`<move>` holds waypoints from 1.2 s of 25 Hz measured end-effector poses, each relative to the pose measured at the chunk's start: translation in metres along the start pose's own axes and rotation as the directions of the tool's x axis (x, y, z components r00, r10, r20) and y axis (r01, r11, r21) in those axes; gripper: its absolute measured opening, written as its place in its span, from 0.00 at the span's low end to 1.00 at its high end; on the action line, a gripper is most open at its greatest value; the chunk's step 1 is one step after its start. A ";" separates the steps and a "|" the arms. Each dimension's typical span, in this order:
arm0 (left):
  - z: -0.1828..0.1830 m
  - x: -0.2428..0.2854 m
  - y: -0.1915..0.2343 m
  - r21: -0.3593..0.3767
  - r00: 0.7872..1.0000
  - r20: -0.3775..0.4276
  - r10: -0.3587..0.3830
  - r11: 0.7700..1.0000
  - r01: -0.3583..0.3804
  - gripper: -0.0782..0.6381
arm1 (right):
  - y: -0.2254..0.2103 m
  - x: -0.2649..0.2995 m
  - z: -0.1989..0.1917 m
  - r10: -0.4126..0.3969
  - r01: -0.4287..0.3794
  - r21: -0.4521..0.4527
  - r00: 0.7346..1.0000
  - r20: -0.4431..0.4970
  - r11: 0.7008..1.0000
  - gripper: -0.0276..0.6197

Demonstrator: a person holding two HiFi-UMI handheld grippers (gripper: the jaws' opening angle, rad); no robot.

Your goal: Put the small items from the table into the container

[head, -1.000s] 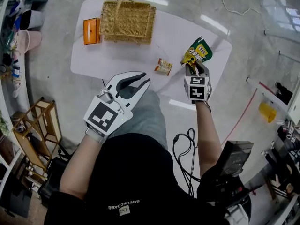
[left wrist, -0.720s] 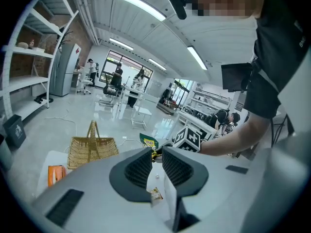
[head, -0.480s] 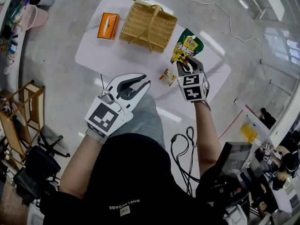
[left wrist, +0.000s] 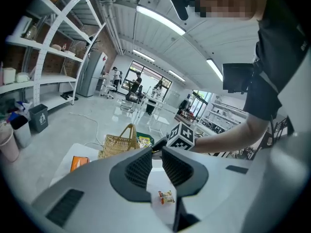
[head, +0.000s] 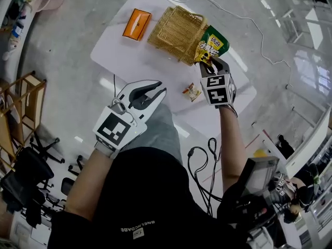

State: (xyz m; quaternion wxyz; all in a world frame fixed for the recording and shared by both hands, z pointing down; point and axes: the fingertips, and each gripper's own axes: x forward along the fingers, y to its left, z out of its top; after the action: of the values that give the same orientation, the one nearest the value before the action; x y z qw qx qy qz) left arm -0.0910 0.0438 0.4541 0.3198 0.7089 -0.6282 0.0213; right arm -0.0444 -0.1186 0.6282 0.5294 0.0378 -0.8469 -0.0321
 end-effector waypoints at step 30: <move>-0.013 -0.010 0.020 -0.078 0.994 0.053 0.098 0.993 -0.094 0.17 | 0.014 0.041 0.034 0.102 -0.103 -0.128 0.995 -0.012 0.986 0.45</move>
State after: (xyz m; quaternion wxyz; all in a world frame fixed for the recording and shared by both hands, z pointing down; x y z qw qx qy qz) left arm -0.1060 0.0589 0.4686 0.3271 0.6656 -0.6707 -0.0071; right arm -0.0929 -0.1082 0.6515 0.5339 -0.0398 -0.8425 -0.0593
